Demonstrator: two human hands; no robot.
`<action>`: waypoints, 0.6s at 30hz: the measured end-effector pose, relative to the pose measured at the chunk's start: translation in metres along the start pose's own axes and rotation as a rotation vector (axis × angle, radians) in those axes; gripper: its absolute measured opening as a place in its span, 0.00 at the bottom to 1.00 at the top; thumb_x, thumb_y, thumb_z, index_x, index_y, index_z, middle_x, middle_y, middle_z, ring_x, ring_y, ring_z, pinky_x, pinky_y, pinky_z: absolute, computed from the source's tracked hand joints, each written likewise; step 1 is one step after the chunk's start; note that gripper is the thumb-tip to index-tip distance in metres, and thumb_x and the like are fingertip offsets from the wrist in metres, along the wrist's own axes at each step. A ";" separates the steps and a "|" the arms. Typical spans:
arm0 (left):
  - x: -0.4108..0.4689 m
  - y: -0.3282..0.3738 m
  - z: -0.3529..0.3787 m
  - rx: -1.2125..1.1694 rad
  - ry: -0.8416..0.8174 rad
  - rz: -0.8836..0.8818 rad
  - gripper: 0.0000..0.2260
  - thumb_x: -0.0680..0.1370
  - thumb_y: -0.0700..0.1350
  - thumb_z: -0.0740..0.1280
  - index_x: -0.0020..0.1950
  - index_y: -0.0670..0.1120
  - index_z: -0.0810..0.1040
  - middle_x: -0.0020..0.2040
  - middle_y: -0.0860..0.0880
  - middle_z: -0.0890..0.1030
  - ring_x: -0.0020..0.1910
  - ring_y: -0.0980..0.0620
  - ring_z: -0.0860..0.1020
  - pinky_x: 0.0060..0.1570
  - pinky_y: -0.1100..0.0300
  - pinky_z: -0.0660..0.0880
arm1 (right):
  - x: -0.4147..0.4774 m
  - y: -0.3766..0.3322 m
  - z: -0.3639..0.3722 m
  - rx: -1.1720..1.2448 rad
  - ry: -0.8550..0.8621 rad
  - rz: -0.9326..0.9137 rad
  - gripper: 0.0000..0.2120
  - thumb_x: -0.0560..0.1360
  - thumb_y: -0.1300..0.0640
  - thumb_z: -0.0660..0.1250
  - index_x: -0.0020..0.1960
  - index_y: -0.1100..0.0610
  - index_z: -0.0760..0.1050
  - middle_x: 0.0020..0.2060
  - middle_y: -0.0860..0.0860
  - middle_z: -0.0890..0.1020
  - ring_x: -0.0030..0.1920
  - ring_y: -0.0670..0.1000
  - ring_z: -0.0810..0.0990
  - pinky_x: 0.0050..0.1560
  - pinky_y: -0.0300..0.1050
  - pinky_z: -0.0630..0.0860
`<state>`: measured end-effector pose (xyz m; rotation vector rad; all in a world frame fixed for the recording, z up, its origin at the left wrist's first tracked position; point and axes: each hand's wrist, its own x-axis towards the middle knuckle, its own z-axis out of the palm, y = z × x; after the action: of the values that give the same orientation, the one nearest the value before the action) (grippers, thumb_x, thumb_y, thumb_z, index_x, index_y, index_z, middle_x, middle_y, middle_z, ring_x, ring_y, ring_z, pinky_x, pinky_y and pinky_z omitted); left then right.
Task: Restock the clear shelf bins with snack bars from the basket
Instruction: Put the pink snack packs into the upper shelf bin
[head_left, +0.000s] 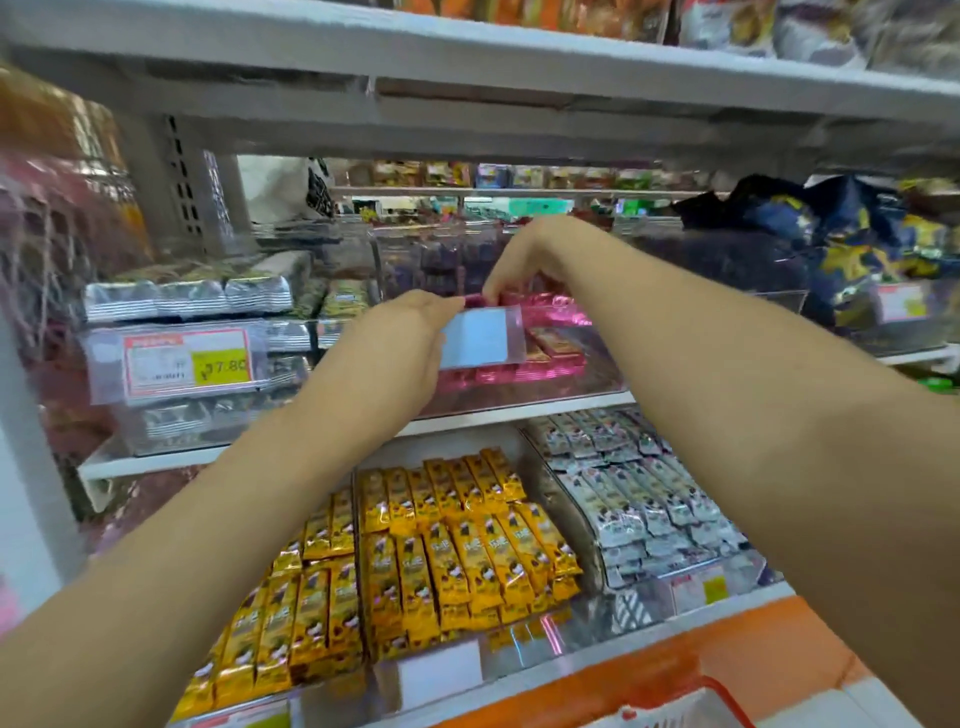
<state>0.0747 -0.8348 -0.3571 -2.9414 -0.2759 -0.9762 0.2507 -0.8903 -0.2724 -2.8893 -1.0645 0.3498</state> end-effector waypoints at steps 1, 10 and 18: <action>0.001 0.000 0.000 -0.001 0.006 0.001 0.22 0.80 0.37 0.57 0.74 0.48 0.64 0.70 0.47 0.70 0.65 0.44 0.71 0.62 0.51 0.68 | 0.005 -0.004 0.005 0.006 -0.035 -0.004 0.18 0.79 0.49 0.64 0.65 0.55 0.70 0.61 0.54 0.70 0.56 0.55 0.73 0.48 0.47 0.69; 0.001 0.002 0.004 0.029 0.011 -0.019 0.27 0.78 0.32 0.60 0.75 0.50 0.62 0.68 0.46 0.71 0.61 0.43 0.74 0.57 0.50 0.72 | 0.004 -0.004 0.016 -0.084 -0.047 -0.084 0.15 0.80 0.47 0.61 0.62 0.55 0.70 0.54 0.51 0.69 0.58 0.54 0.69 0.59 0.49 0.69; -0.005 0.009 0.002 0.051 -0.027 -0.057 0.25 0.79 0.33 0.59 0.76 0.45 0.61 0.74 0.44 0.65 0.74 0.46 0.62 0.71 0.53 0.58 | -0.025 0.004 0.017 0.169 0.084 -0.192 0.14 0.79 0.46 0.63 0.45 0.56 0.73 0.41 0.51 0.76 0.37 0.49 0.72 0.39 0.43 0.71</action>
<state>0.0736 -0.8444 -0.3613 -2.9178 -0.3824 -0.9213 0.2310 -0.9099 -0.2848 -2.6046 -1.2219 0.2899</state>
